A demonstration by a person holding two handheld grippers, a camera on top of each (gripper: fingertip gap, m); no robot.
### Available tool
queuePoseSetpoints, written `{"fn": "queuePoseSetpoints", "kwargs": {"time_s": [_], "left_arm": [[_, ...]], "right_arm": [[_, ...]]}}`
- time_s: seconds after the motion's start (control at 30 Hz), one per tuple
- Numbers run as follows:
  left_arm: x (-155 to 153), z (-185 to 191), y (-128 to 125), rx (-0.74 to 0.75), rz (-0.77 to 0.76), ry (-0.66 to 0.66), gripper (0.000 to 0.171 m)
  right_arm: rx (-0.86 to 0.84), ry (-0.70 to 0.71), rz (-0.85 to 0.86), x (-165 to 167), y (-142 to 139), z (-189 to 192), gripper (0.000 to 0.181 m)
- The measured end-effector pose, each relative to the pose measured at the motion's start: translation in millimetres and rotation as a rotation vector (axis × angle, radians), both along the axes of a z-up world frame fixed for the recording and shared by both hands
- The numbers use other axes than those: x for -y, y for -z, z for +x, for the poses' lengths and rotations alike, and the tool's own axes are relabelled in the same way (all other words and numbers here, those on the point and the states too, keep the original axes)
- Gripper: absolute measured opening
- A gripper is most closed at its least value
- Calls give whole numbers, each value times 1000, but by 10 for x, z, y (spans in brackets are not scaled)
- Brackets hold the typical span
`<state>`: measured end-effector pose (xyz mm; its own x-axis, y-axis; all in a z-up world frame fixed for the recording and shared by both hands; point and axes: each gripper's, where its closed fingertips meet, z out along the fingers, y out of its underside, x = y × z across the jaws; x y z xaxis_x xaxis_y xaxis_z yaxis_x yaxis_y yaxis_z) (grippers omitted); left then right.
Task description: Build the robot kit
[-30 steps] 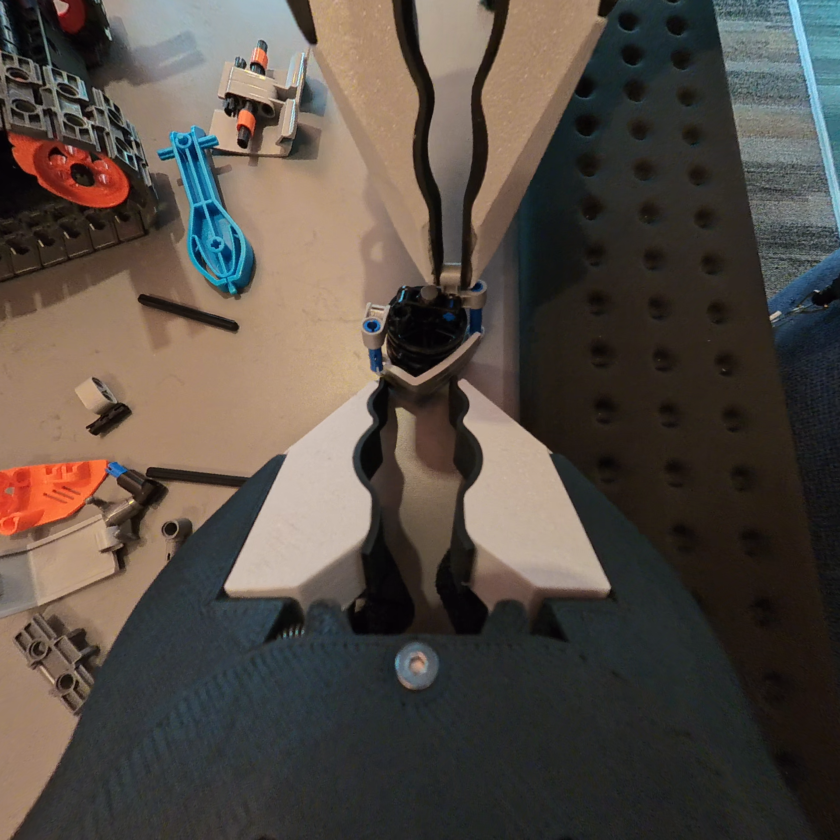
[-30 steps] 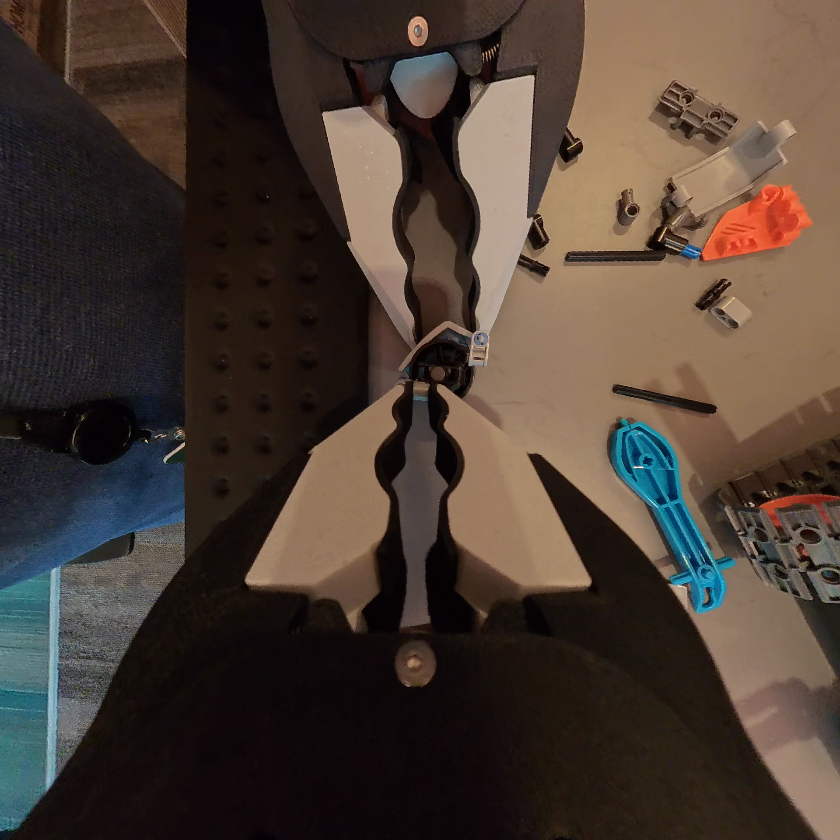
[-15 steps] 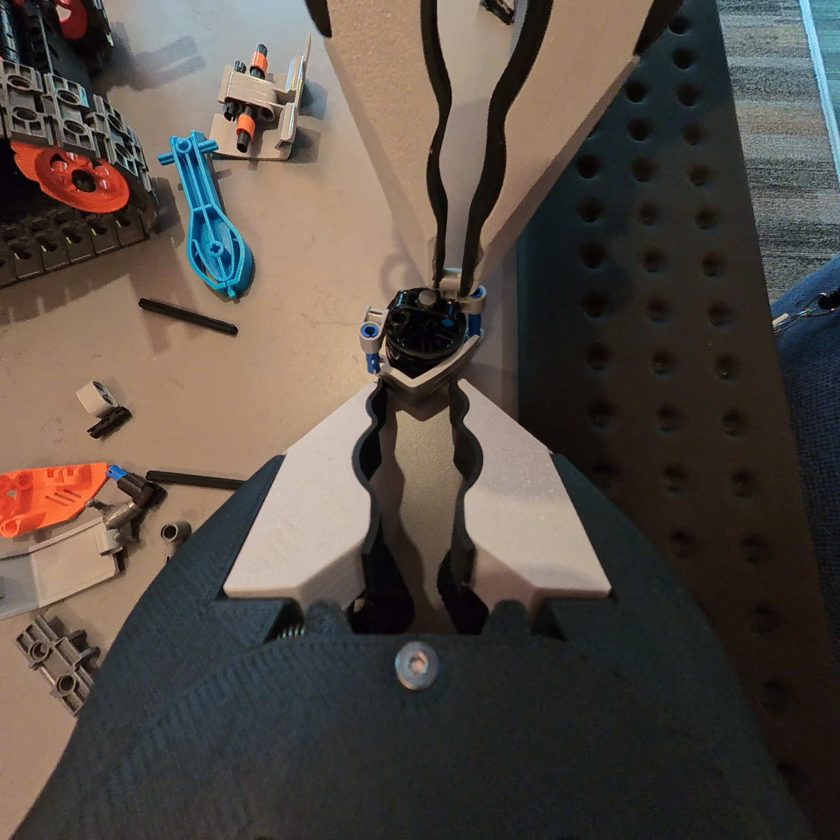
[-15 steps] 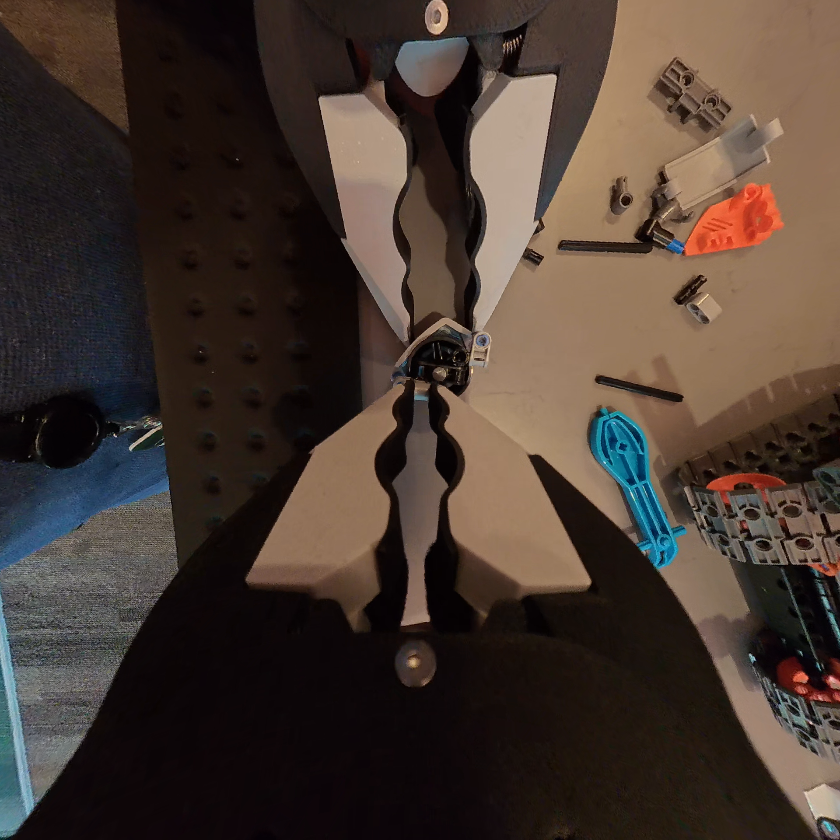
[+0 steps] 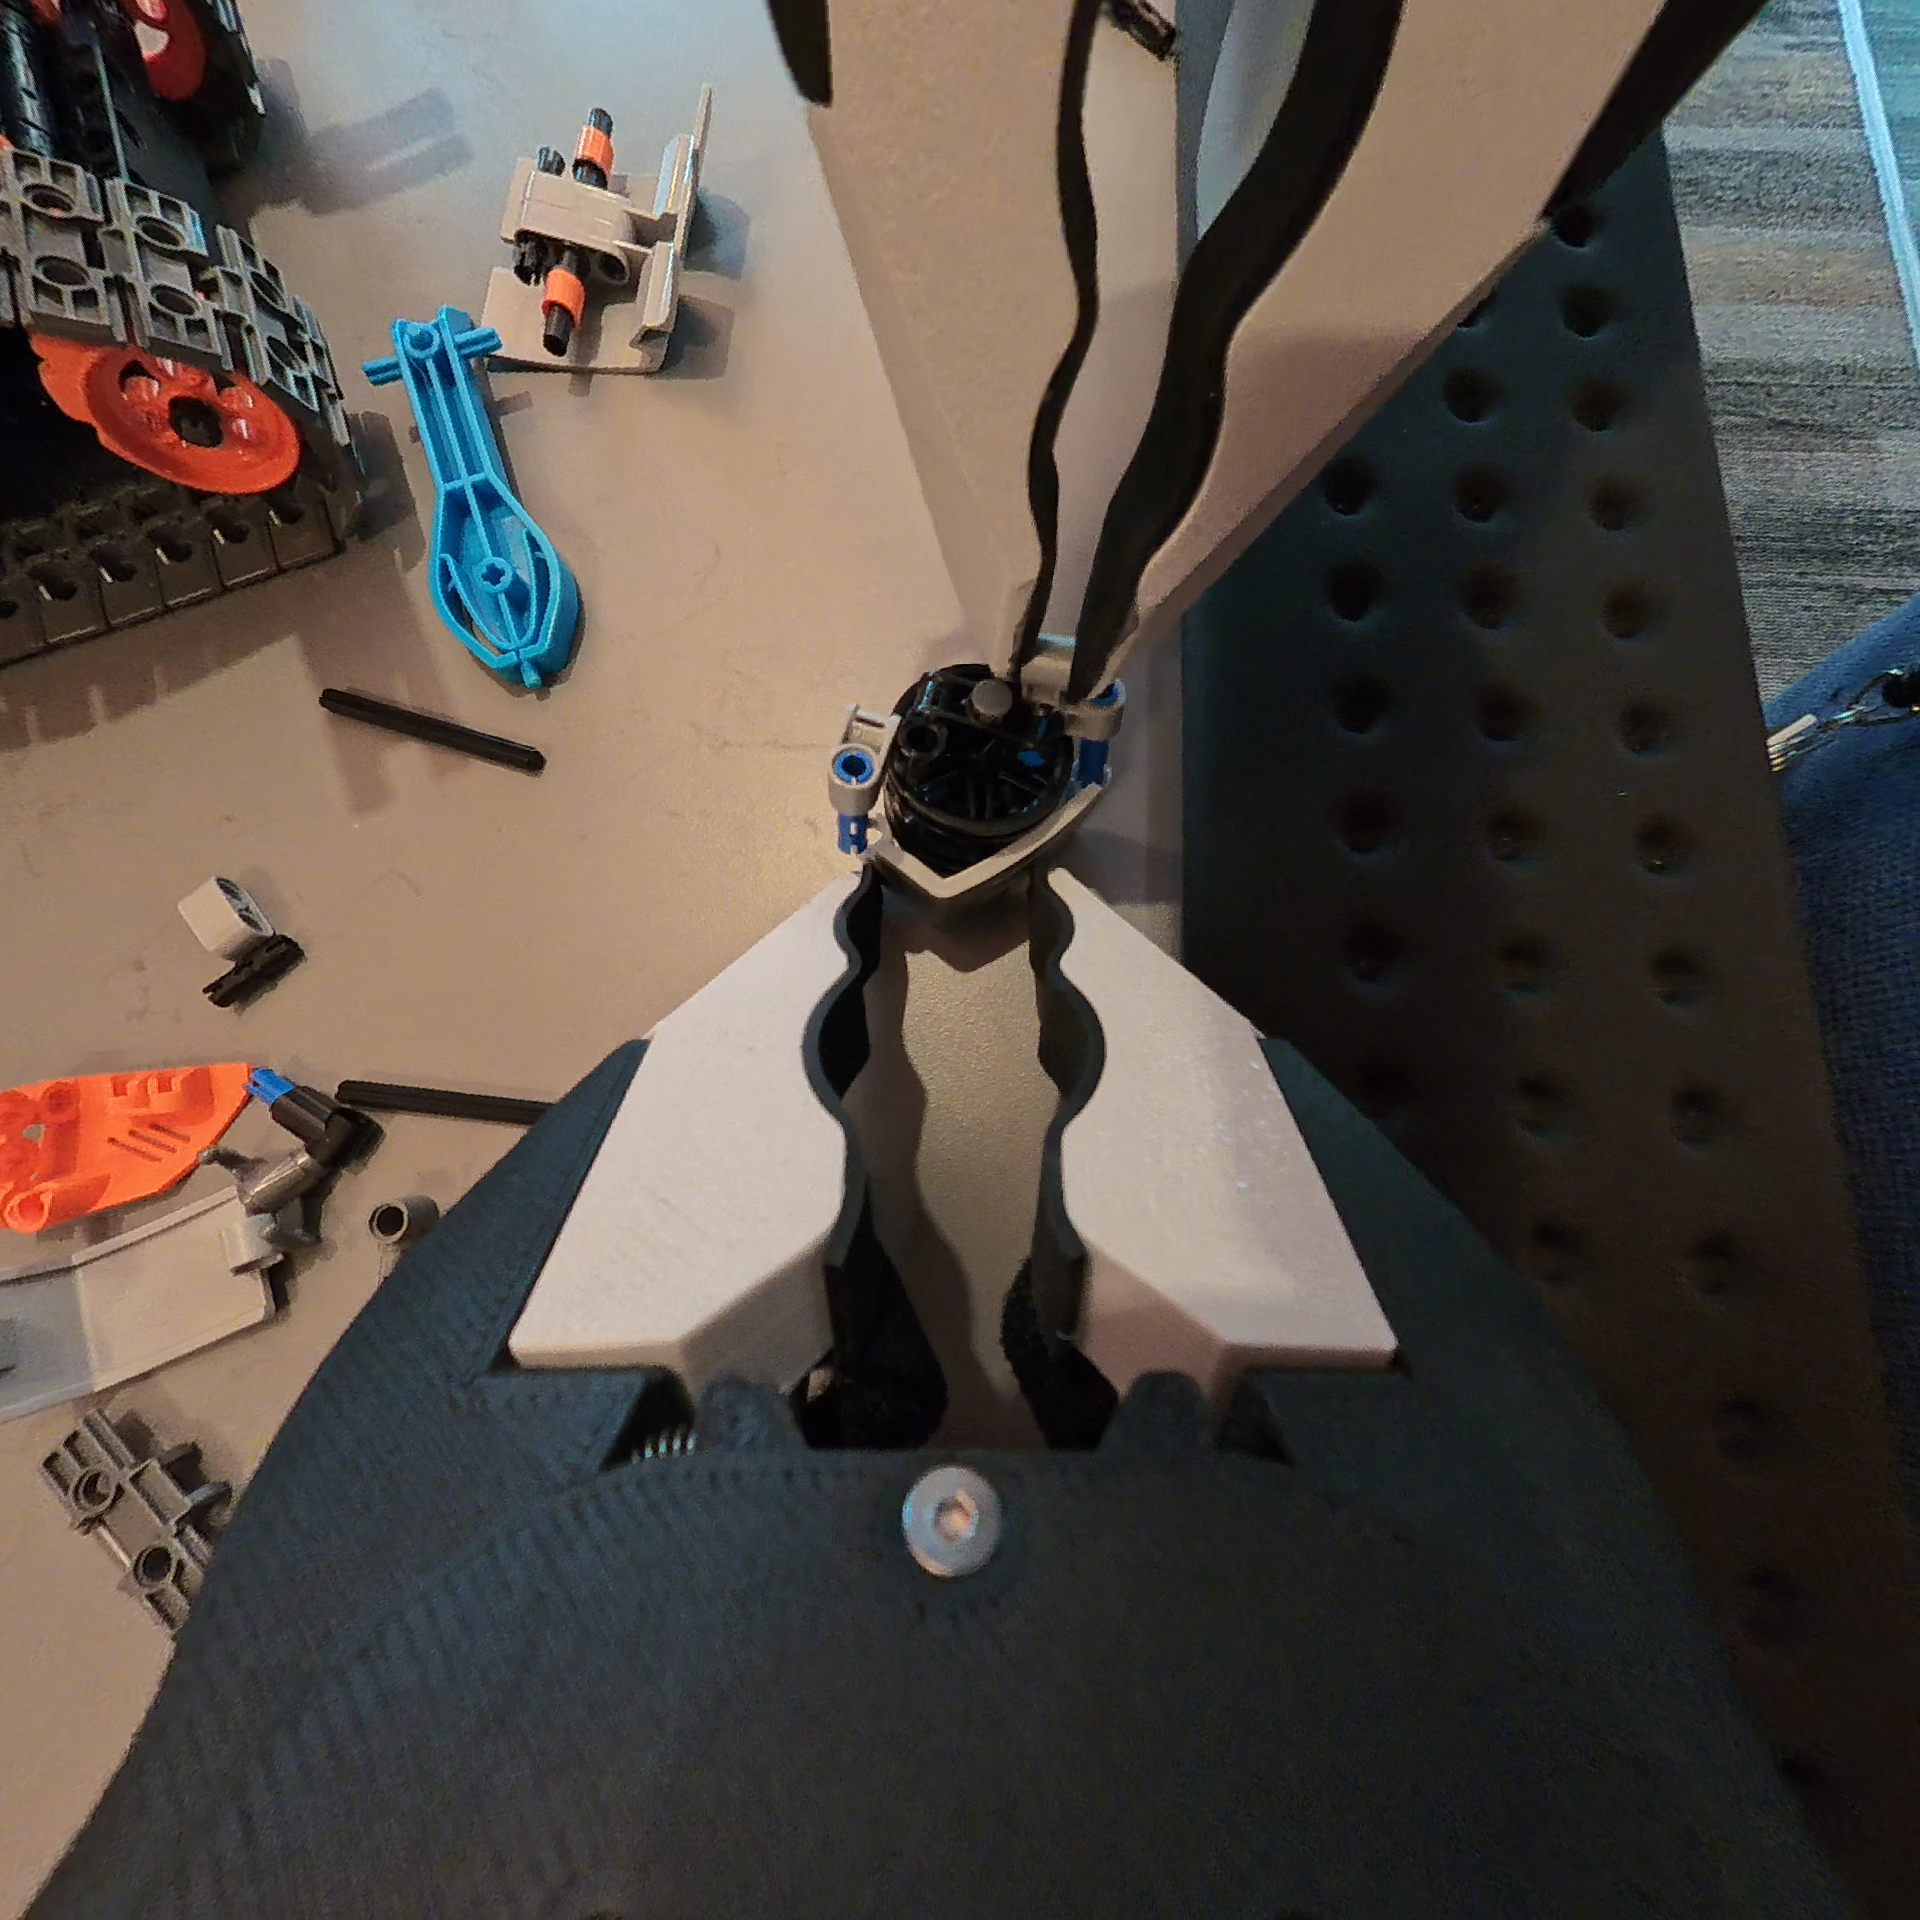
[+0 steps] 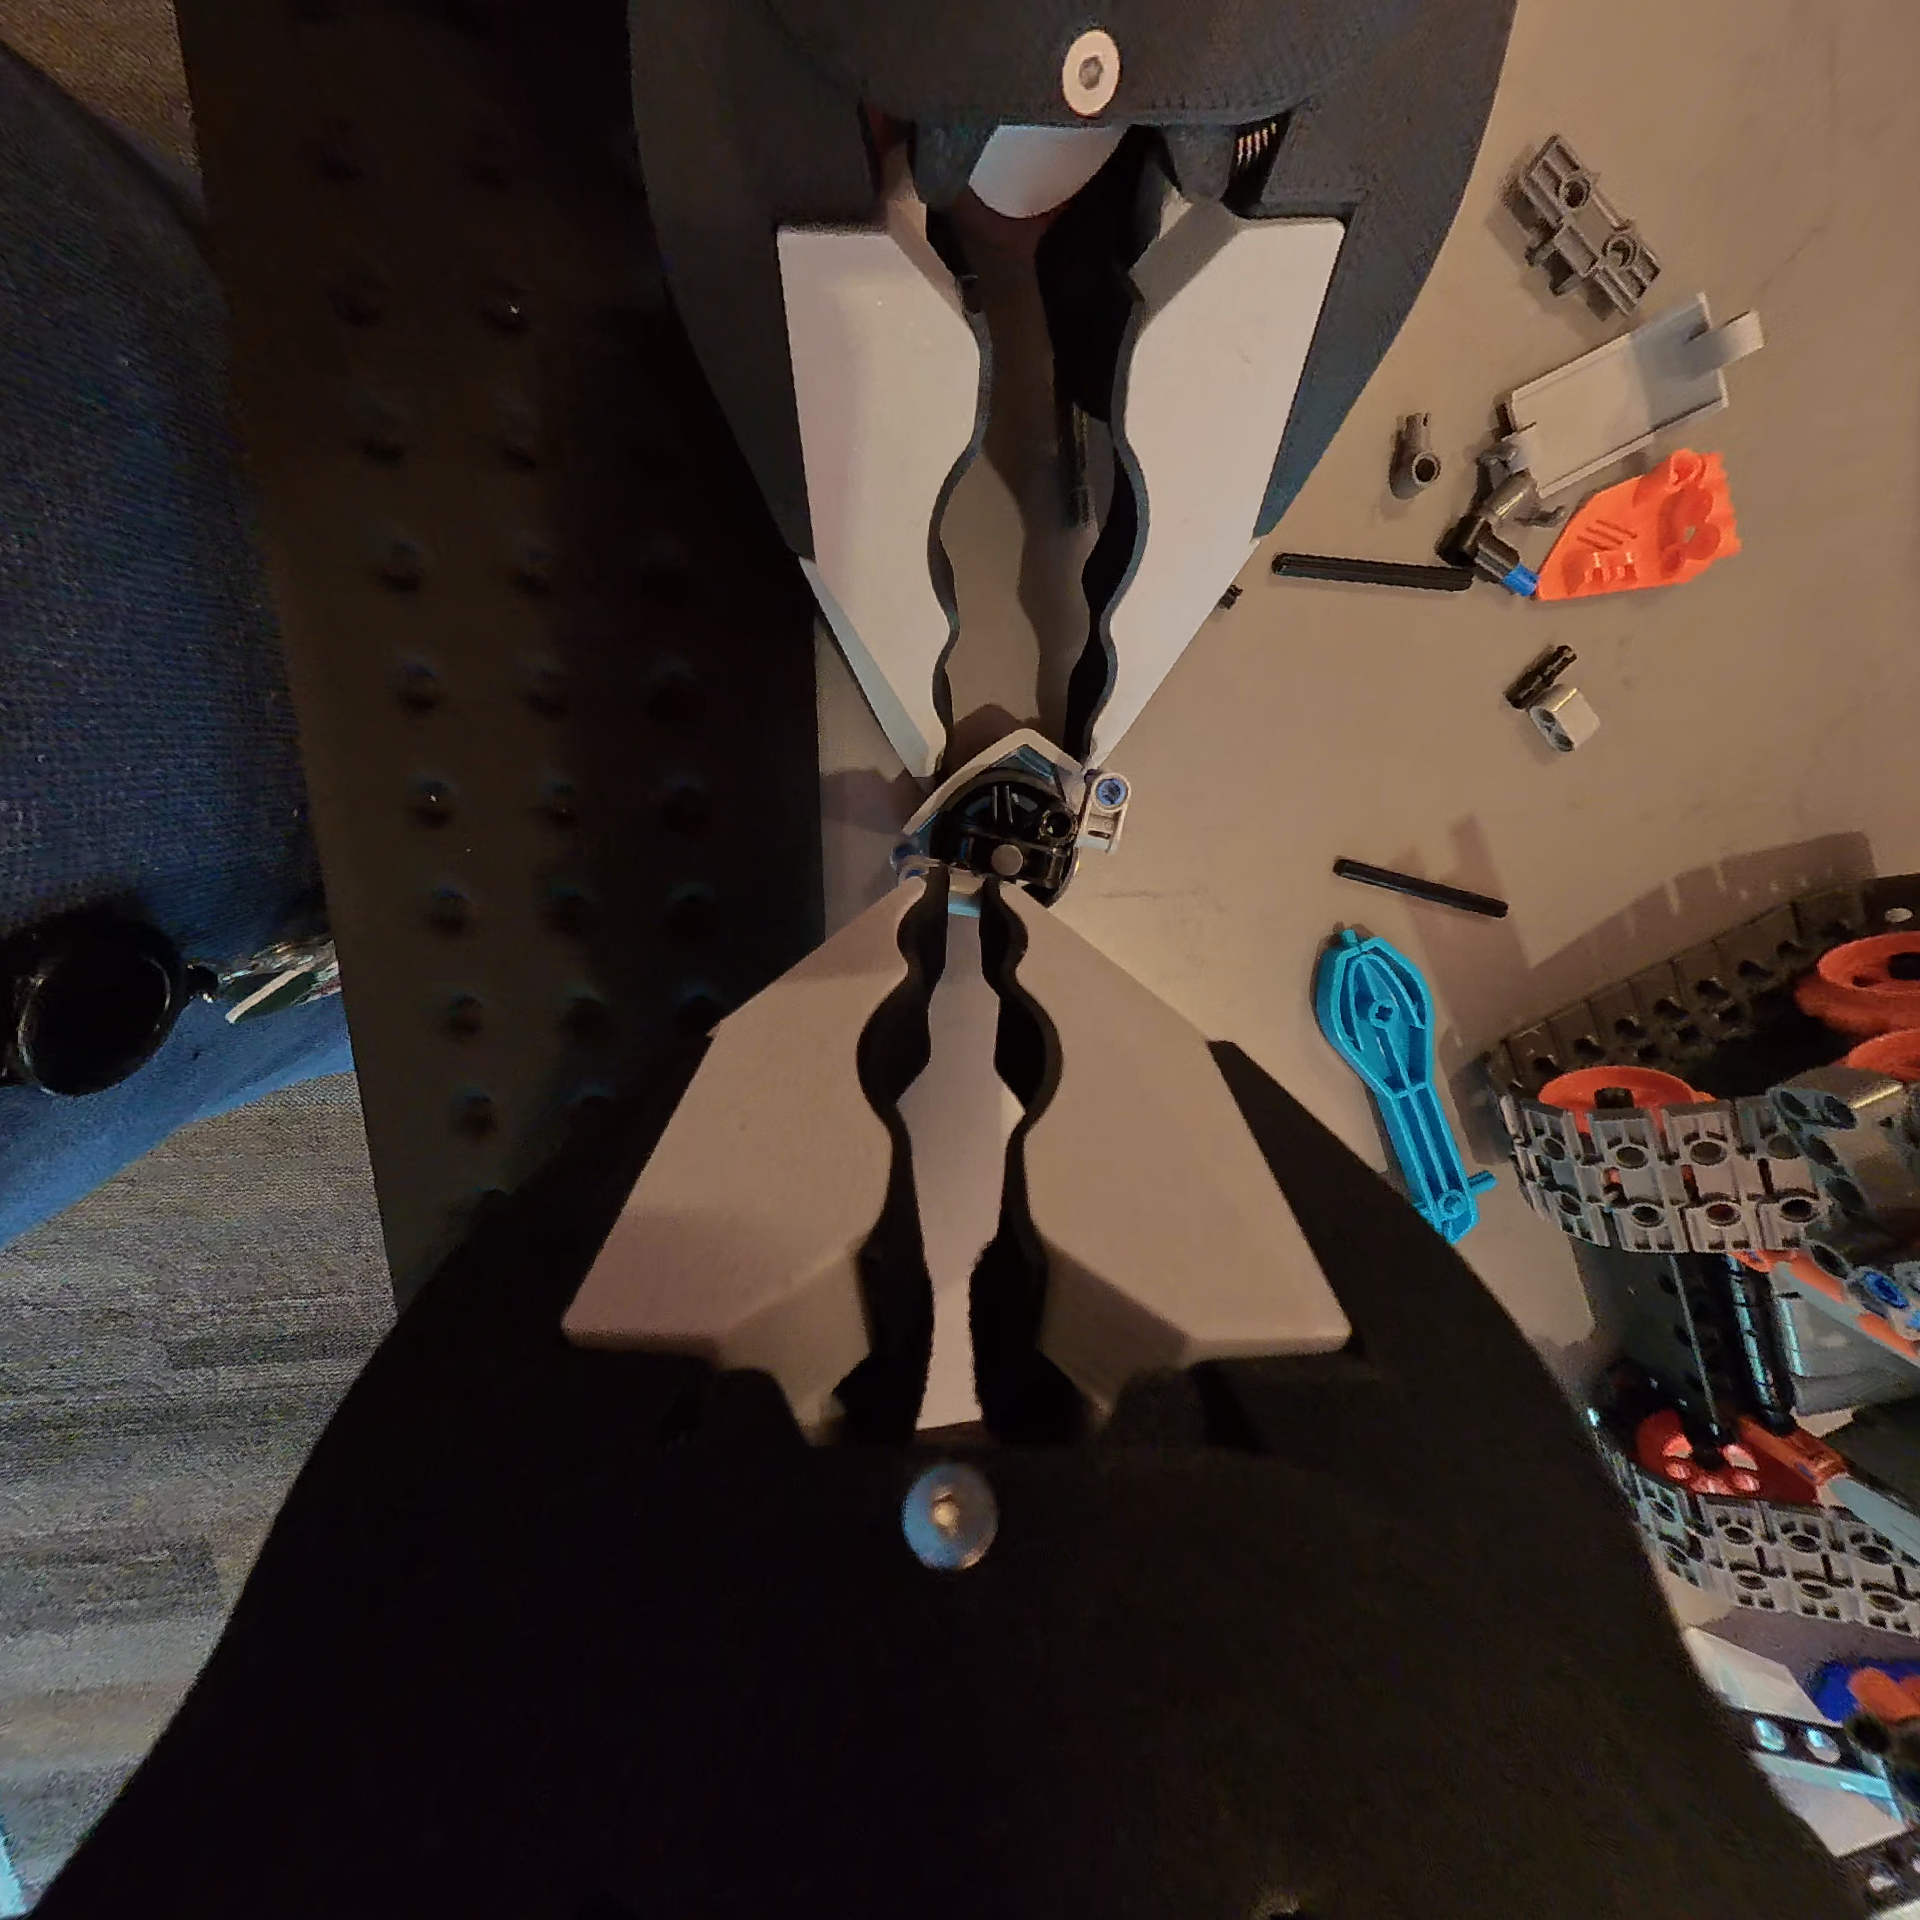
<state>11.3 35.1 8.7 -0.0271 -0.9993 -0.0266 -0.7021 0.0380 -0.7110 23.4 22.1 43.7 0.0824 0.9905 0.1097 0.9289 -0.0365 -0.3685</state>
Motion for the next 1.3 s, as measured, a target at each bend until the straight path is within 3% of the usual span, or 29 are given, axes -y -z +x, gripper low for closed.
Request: {"fn": "queuePoseSetpoints", "kwargs": {"time_s": [0.83, 1.13, 1.2, 1.3], "left_arm": [[6, 31, -10, 8, -68, -28, 26], [27, 38, -11, 12, -80, -12, 25], [37, 45, -7, 9, -69, -6, 21], [46, 52, -6, 9, -66, -1, 17]], "right_arm": [[149, -25, 43, -10, 92, 74, 5], [-82, 26, -57, 2, 38, 3, 4], [-136, 51, -75, -16, -2, -3, 15], [-188, 48, -86, 6, -61, -13, 15]]}}
